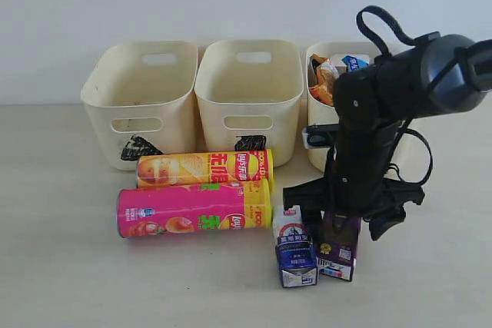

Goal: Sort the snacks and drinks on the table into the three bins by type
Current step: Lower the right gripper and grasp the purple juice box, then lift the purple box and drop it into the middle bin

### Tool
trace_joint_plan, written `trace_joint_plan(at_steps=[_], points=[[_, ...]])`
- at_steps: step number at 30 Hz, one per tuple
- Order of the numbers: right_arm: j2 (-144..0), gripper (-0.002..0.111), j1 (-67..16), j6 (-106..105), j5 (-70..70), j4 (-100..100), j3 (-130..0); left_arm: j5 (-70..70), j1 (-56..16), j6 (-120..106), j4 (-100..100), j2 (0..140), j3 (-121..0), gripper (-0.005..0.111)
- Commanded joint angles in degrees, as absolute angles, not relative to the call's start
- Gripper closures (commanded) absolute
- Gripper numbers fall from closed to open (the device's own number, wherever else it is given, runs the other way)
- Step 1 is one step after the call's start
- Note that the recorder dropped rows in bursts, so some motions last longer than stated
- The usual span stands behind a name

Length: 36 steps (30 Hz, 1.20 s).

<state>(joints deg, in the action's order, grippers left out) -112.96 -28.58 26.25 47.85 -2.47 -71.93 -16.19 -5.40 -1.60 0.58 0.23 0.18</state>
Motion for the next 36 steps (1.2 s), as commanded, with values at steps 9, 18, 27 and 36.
trace_joint_plan(at_steps=[9,18,27,36], points=[[-116.7,0.038,-28.5,26.2,46.6,-4.0,-72.0,-16.0,-5.2,-1.1,0.8,0.0,0.0,0.103],[-117.0,0.107,-28.5,22.9,51.1,-5.5,-72.0,-16.0,-5.2,-1.1,0.8,0.0,0.0,0.103],[-108.9,0.107,-28.5,13.8,52.0,-7.2,-72.1,-16.0,-5.2,-1.1,0.8,0.0,0.0,0.103],[-96.4,0.107,-28.5,0.3,45.1,-9.9,-72.1,-16.0,-5.2,-1.1,0.8,0.0,0.0,0.103]])
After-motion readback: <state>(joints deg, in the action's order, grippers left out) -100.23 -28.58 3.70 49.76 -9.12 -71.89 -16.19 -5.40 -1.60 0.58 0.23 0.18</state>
